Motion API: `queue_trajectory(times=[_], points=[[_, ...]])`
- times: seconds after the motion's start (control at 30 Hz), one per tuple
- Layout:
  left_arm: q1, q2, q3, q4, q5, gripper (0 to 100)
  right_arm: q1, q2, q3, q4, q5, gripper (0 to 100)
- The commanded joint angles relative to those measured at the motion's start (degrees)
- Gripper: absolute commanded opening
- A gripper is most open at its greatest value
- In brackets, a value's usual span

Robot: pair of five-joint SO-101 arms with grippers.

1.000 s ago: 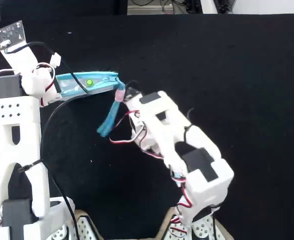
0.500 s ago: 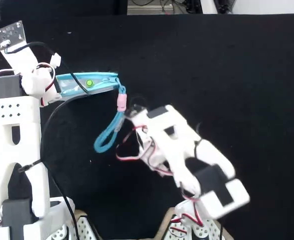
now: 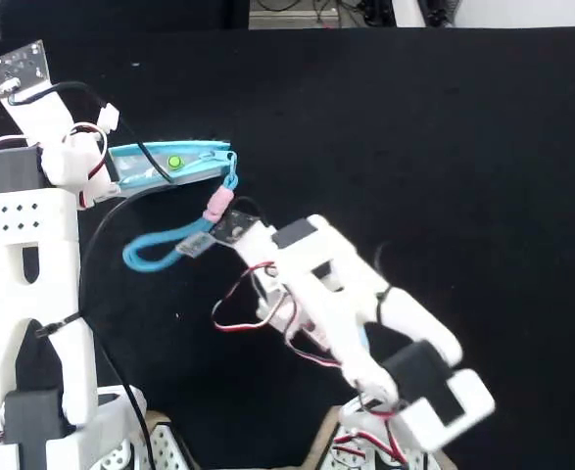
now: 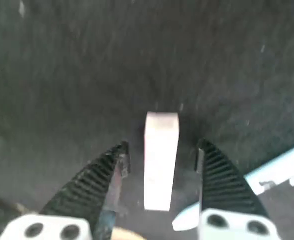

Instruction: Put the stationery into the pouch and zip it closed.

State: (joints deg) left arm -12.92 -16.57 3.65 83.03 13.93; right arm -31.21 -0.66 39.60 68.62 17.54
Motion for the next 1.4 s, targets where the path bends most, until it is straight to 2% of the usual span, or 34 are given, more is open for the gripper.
queue_trajectory(times=[0.0,0.13,0.27,0.4,0.6,0.8,0.93,1.1,1.27,1.37], points=[[-2.2,0.4,0.2,-0.8,-0.6,3,-1.0,5.8,-3.7,-2.5,-2.8,19.8],[-2.2,0.4,0.2,-0.8,-0.6,3,-1.1,8.9,-4.6,-2.5,-3.1,18.8],[-2.2,0.4,0.2,-0.8,-0.6,3,-1.0,8.9,-4.5,-2.5,-3.3,0.2],[-2.2,0.4,0.2,-0.8,-0.6,3,-0.8,5.9,-4.5,0.7,-4.4,1.2],[-2.2,0.4,0.2,-0.7,-0.6,3,-0.5,-15.4,-4.7,11.0,-1.3,1.0],[-1.9,0.4,1.5,-1.1,-0.6,3,6.6,-41.6,-4.8,12.9,-1.2,1.1],[-0.7,0.2,1.9,-1.1,-0.6,3,7.6,-56.0,-3.2,3.6,-1.5,1.1],[-0.7,0.1,2.0,-1.1,-0.6,3,-1.3,-67.2,1.3,-11.8,-1.6,1.1],[-0.7,-0.2,2.0,-0.7,-0.6,3,-6.9,-72.2,9.9,-32.6,-1.6,1.1],[-0.7,-0.3,2.0,-0.7,-0.6,3,-7.6,-73.1,15.5,-47.6,-5.5,1.1]])
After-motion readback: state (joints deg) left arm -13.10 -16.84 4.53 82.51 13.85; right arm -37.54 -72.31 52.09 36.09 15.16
